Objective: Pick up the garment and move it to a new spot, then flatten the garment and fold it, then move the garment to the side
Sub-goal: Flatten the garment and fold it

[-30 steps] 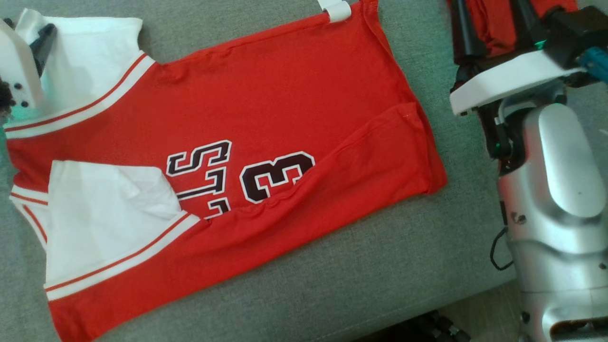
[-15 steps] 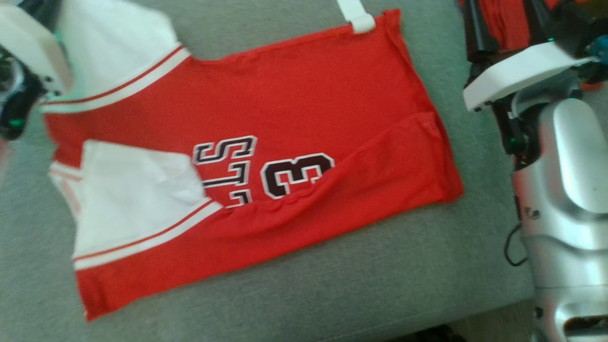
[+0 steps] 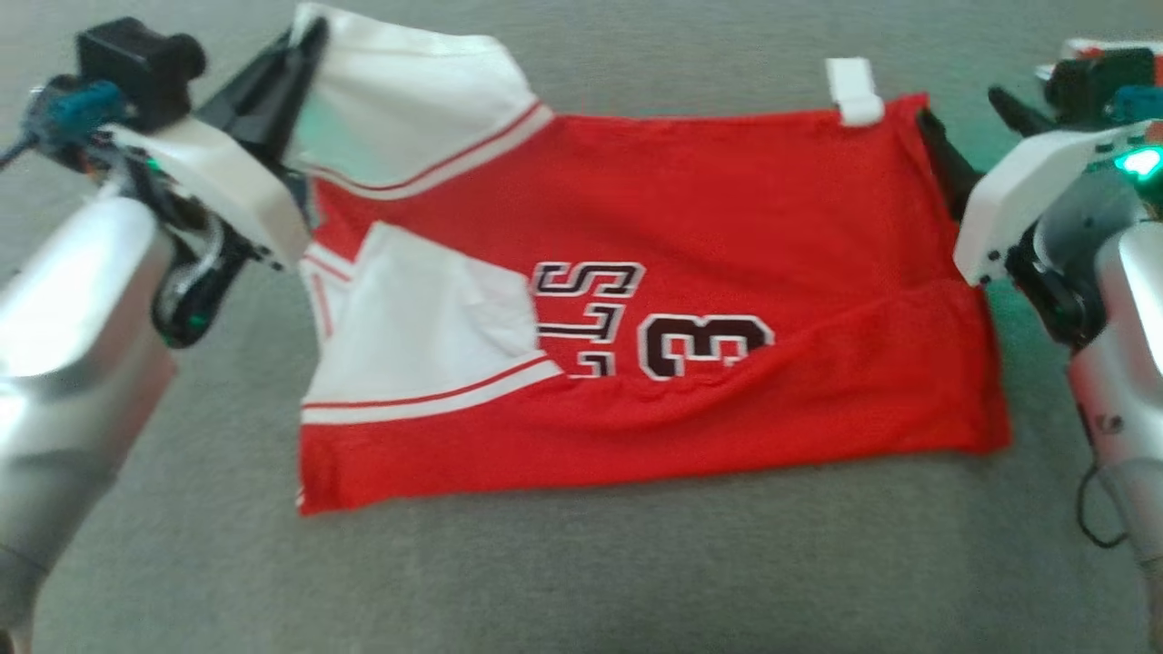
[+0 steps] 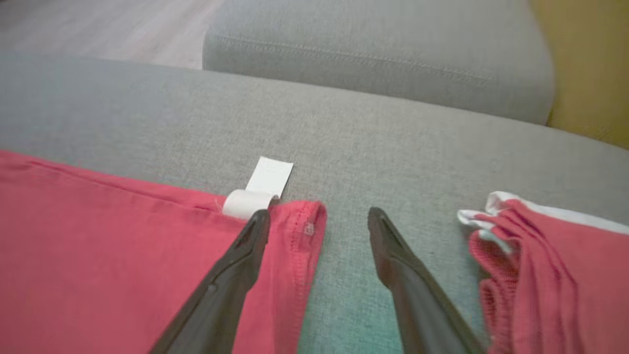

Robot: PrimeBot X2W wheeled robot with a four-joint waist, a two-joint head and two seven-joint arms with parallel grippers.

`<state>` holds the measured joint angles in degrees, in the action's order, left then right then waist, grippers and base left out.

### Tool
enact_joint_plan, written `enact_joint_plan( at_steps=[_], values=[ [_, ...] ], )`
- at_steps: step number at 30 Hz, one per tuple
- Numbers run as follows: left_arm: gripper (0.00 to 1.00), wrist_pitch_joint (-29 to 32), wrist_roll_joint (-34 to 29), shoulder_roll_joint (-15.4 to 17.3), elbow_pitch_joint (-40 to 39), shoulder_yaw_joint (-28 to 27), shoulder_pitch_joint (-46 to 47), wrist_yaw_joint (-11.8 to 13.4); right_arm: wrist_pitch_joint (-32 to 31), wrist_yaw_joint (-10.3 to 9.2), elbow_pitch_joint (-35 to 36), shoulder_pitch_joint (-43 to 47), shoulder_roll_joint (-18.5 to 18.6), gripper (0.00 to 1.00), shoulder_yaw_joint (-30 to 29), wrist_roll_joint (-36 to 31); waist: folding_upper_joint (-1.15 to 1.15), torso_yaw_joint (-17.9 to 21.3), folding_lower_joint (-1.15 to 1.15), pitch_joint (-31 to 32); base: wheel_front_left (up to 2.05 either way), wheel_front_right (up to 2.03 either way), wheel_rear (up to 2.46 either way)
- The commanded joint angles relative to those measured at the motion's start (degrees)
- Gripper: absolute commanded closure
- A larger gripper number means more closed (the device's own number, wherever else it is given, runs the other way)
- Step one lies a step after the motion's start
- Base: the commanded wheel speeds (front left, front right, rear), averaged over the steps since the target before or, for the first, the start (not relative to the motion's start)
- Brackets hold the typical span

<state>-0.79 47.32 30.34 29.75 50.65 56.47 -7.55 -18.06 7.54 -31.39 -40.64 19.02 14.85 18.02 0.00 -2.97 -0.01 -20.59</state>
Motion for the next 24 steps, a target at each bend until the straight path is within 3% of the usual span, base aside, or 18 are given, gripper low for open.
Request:
enact_joint_plan(
  at_steps=[1,6,17,18,19,20,24],
  values=[
    [1.0,-0.45,-0.41,1.72,-2.34,-1.71,1.49,0.37,-1.02,-0.05,0.74,-2.09,1.46,0.0,1.67,1.02,0.0,-2.81,0.01,-0.2,0.0,0.0,0.0],
    [1.0,0.11,-0.77,0.82,-6.13,-0.32,0.77,0.43,-3.15,-0.05,-3.72,-4.75,4.99,0.0,5.79,3.42,0.0,-5.12,0.01,-1.58,0.0,0.0,0.0],
    [1.0,0.98,-0.98,0.1,-7.19,0.49,2.24,0.5,-8.25,-0.05,-12.93,-10.43,6.45,0.0,12.92,7.28,0.0,-6.19,0.01,-3.79,0.0,0.0,0.0],
    [1.0,0.86,-0.92,0.07,-6.85,0.31,2.47,0.62,-8.89,-0.05,-13.3,-10.8,6.46,0.12,13.65,7.94,0.0,-6.09,0.01,-3.89,0.0,0.0,0.0],
    [1.0,0.71,-0.79,0.04,-6.43,0.07,2.66,0.76,-9.2,-0.05,-13.48,-11.22,6.54,0.67,14.32,8.47,0.0,-5.95,0.01,-3.96,0.0,0.0,0.0],
    [1.0,0.54,-0.66,0.05,-5.91,-0.15,2.85,0.85,-8.98,-0.05,-13.39,-11.8,6.69,1.0,15.0,8.78,0.0,-5.74,0.01,-4.02,0.0,0.0,0.0],
    [1.0,-0.29,-0.5,0.13,-3.72,-0.72,3.62,0.89,-6.08,-0.05,-13.76,-14.24,6.23,1.0,14.65,11.18,0.0,-4.74,0.01,-4.2,0.0,0.0,0.0]
  ],
)
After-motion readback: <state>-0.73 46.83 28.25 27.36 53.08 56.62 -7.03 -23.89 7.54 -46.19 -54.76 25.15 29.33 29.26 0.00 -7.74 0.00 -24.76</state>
